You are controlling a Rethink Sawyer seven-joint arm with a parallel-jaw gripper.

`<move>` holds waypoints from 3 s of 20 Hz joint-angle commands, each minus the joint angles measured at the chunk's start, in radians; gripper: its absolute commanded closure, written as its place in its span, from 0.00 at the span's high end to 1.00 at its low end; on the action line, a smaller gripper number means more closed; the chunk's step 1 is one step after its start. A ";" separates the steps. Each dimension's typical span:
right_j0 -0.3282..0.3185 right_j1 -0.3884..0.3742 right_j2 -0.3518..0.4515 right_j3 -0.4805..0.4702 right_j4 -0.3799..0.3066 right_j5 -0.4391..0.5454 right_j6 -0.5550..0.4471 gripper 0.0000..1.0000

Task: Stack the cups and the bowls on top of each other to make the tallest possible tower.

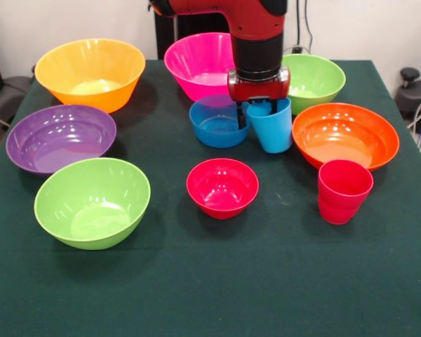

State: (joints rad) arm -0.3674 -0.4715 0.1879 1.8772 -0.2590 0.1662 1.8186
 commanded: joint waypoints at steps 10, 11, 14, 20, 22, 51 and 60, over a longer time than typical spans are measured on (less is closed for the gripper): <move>0.029 -0.020 0.064 -0.088 0.065 0.211 0.066 1.00; 0.029 -0.023 0.063 -0.088 0.069 0.224 0.067 1.00; 0.031 -0.029 0.063 -0.086 0.075 0.242 0.069 1.00; 0.033 -0.026 0.063 -0.105 0.086 0.271 0.072 1.00; 0.029 -0.024 0.067 -0.106 0.088 0.265 0.071 1.00; 0.039 -0.025 0.063 -0.160 0.131 0.339 0.063 0.00; 0.009 -0.052 0.080 -0.159 0.144 0.410 0.034 0.00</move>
State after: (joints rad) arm -0.3565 -0.5210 0.1904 1.7983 -0.1540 0.4379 1.8186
